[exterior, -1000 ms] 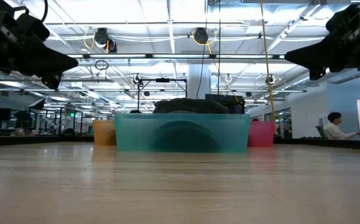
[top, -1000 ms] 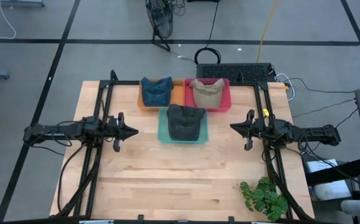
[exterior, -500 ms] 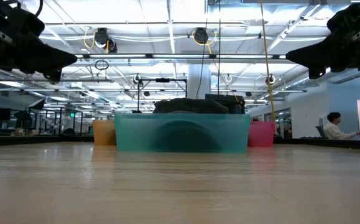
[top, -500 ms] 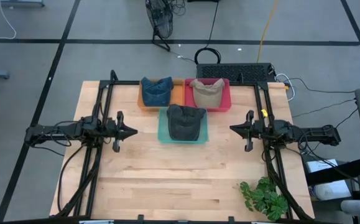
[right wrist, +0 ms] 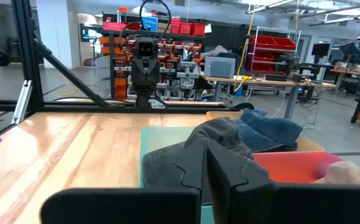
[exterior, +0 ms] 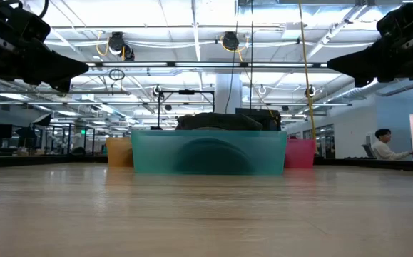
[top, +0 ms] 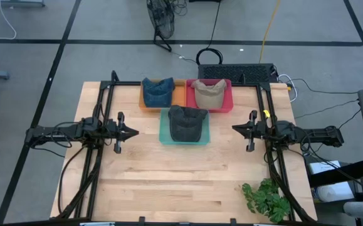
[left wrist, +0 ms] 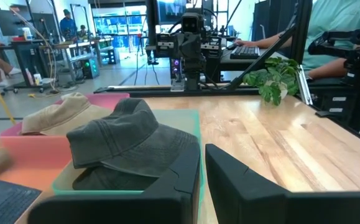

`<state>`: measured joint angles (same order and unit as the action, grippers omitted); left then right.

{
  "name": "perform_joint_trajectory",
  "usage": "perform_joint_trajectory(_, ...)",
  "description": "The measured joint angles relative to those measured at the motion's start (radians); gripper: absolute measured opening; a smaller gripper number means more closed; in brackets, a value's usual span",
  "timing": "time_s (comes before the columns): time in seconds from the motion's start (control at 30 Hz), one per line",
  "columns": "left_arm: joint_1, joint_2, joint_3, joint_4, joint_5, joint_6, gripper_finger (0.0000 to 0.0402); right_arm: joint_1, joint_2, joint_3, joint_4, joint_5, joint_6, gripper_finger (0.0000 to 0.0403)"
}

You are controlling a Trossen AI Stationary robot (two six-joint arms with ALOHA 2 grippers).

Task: Pick & Place hat
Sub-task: Return to Home Position

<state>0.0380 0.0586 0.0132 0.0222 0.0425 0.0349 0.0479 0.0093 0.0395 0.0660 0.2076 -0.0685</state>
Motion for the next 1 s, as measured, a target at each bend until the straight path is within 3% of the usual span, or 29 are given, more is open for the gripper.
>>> perform_joint_trajectory(1.0, 0.000, 0.000, 0.000, 0.004, -0.001, -0.013, 0.0035, 0.000, 0.000, 0.000, 0.049, 0.001, 0.000, 0.0000)
